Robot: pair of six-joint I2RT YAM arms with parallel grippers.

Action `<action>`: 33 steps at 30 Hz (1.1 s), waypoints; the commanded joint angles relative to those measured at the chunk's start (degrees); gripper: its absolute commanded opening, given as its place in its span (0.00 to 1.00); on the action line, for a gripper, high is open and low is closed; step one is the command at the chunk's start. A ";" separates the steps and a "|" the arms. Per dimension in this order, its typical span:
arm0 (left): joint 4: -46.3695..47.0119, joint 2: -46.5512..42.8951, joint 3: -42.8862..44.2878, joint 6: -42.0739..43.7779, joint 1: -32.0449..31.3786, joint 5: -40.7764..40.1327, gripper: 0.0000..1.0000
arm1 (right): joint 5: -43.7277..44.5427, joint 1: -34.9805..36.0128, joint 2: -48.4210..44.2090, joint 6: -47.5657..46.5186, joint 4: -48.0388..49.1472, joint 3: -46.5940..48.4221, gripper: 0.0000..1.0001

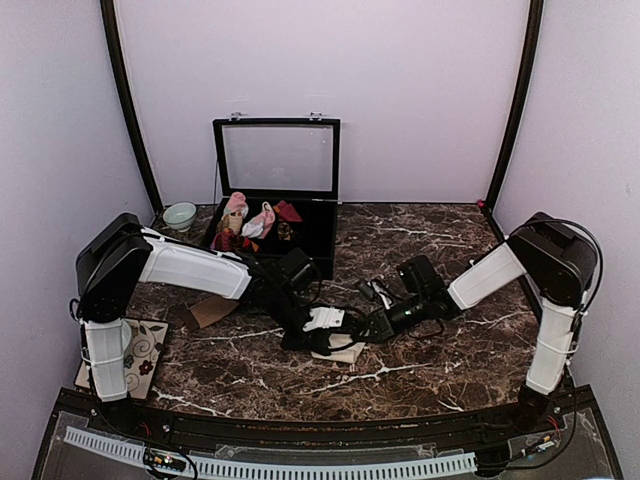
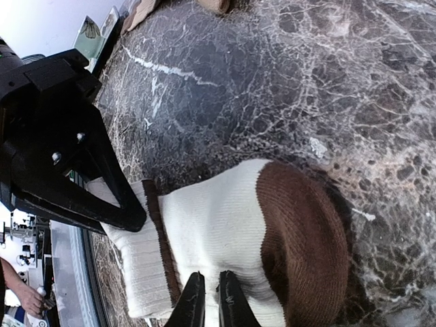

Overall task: Roll the socks
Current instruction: Roll the sock at the center of the board.

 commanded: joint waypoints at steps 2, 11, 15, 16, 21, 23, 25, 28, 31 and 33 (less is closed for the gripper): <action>-4.41 -0.70 -2.56 1.97 -0.19 -2.77 0.00 | 4.84 -0.23 3.73 -3.43 -10.13 3.64 0.09; -3.29 0.22 -1.90 6.35 -3.62 -2.97 0.00 | 5.20 0.04 6.76 -0.29 -7.28 6.15 0.07; -2.81 1.40 -1.20 7.31 -4.67 -4.27 0.00 | 4.72 0.71 7.67 -0.57 -8.42 7.75 0.06; -3.17 1.70 -0.75 7.54 -4.88 -4.77 0.00 | 4.74 0.82 7.74 -0.88 -8.92 8.18 0.06; -4.79 2.49 1.30 8.54 -5.27 -5.35 0.00 | 3.97 0.85 8.81 -1.54 -9.92 10.43 0.06; -5.60 3.35 2.28 8.29 -5.27 -5.27 0.00 | 3.65 0.93 8.90 -1.01 -9.14 10.71 0.06; -7.01 4.84 3.45 7.90 -5.20 -4.61 0.00 | 3.53 0.94 8.56 -0.71 -8.39 10.33 0.06; -11.35 8.04 6.04 6.19 -4.99 -2.84 0.00 | 2.24 0.41 6.45 -0.49 -4.80 7.81 0.07; -16.09 10.97 8.93 4.29 -3.90 1.40 0.00 | -2.24 -0.86 4.25 1.99 4.11 2.97 0.14; -17.72 12.14 9.72 3.57 -3.31 3.56 0.00 | -5.49 -1.26 4.88 3.49 6.41 2.89 0.18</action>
